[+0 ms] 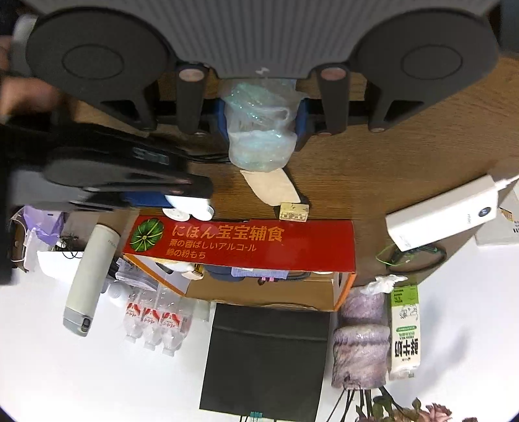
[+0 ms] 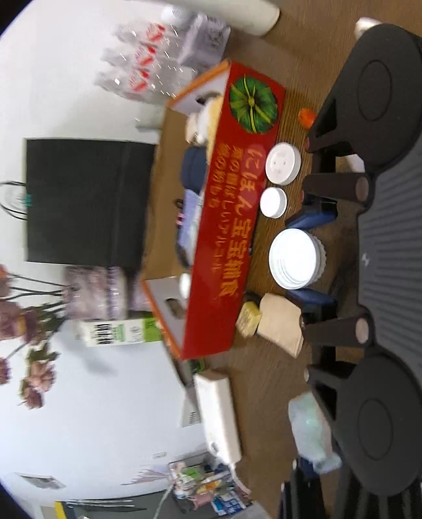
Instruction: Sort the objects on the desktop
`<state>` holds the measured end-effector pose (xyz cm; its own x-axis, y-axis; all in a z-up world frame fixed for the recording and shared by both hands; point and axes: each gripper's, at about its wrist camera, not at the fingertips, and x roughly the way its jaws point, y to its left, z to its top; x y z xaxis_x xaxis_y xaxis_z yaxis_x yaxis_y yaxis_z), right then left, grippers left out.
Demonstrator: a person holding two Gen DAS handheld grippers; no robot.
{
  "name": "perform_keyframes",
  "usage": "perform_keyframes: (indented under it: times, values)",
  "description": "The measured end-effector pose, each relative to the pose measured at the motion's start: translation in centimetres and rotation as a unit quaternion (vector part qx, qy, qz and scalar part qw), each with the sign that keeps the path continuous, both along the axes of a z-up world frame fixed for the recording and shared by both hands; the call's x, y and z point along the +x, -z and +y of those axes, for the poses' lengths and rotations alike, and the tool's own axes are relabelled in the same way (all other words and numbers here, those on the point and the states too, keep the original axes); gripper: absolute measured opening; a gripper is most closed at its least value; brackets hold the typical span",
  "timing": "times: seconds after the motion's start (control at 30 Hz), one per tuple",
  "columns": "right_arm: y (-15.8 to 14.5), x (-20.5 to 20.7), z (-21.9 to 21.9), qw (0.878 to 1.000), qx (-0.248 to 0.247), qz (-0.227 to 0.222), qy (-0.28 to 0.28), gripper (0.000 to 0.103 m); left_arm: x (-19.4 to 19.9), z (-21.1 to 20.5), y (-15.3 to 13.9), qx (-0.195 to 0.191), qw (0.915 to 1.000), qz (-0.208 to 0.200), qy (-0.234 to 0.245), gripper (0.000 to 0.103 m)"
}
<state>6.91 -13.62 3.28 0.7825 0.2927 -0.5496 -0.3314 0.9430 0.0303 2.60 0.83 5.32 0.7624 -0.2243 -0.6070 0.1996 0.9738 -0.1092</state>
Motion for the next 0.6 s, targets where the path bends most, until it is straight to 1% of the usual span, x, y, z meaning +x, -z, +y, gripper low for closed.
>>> perform_keyframes:
  times: [0.07,0.13,0.2,0.33,0.43,0.53,0.6]
  values:
    - [-0.6,-2.1,-0.3,1.000,0.016,0.002,0.000,0.038,-0.7,0.1,-0.4,0.003,1.0000,-0.001,-0.001,0.039]
    - [-0.9,-4.0,-0.3,1.000,0.012,0.007,-0.004,0.038,-1.5,0.1,-0.9,0.005,1.0000,-0.008,-0.003,0.039]
    - [-1.4,-6.0,-0.2,1.000,0.005,0.002,-0.004,0.038,-2.5,0.2,-1.8,-0.005,0.9998,-0.018,-0.002,0.039]
    - [-2.7,-9.5,-1.1,1.000,0.017,0.003,0.004,0.038,-4.9,0.2,-3.8,-0.013,0.9990,-0.041,0.009,0.039]
    - [-3.9,-12.3,-1.9,1.000,0.018,-0.009,0.014,0.038,-7.0,0.4,-5.4,-0.018,0.9979,-0.060,0.017,0.039]
    - [-5.0,-14.1,-3.1,0.999,0.031,-0.018,0.015,0.038,-9.1,0.6,-6.9,-0.024,0.9953,-0.082,0.046,0.039]
    - [-5.8,-14.8,-3.9,0.999,0.037,-0.022,0.016,0.038,-9.6,0.7,-7.9,-0.027,0.9932,-0.095,0.061,0.039]
